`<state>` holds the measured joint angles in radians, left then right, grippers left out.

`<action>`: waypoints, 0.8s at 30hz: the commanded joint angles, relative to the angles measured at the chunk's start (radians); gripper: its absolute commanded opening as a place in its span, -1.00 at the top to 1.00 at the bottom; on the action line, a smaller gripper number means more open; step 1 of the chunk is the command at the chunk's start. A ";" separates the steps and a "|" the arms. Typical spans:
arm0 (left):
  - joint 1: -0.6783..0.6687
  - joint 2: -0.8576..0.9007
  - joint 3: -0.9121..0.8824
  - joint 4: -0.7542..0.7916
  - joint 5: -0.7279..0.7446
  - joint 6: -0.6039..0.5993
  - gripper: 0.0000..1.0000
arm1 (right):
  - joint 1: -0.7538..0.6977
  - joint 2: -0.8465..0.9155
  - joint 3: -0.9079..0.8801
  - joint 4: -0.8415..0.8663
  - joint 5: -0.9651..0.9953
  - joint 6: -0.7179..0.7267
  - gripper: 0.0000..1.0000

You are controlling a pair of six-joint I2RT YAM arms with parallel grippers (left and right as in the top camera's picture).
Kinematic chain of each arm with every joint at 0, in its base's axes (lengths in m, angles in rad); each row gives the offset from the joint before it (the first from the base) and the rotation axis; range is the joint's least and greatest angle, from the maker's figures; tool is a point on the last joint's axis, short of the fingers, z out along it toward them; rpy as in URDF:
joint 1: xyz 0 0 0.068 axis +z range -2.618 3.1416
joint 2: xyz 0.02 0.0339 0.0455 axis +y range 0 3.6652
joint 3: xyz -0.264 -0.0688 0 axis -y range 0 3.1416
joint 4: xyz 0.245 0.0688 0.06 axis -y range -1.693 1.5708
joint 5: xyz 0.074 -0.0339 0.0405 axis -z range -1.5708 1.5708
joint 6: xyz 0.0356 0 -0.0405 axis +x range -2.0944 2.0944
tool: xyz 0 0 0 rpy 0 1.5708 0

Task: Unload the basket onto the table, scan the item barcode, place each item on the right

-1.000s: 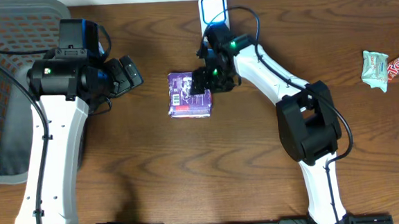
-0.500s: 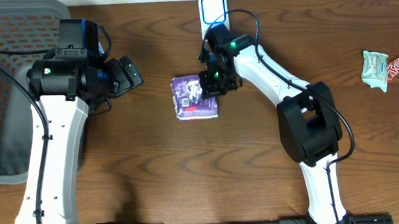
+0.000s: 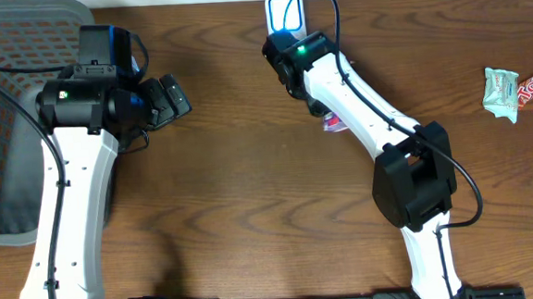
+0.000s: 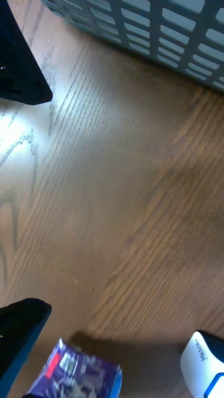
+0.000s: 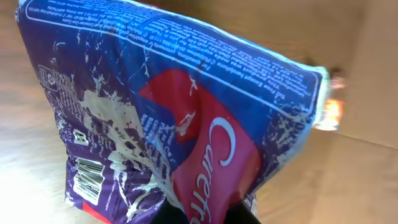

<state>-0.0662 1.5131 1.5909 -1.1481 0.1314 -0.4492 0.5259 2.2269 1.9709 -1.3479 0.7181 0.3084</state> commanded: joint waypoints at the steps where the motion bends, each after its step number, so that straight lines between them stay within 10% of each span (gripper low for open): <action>1: 0.003 0.002 0.001 -0.003 -0.006 -0.009 -0.98 | -0.004 -0.022 -0.061 0.014 0.160 0.062 0.98; 6: 0.003 0.002 0.001 -0.003 -0.006 -0.009 -0.98 | -0.013 -0.022 -0.204 0.098 0.174 0.061 0.95; 24: 0.003 0.002 0.001 -0.003 -0.006 -0.009 -0.98 | 0.167 -0.022 0.003 0.106 -0.164 0.062 -0.21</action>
<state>-0.0662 1.5131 1.5909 -1.1477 0.1314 -0.4496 0.7258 2.2250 1.8492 -1.1946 0.6708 0.3584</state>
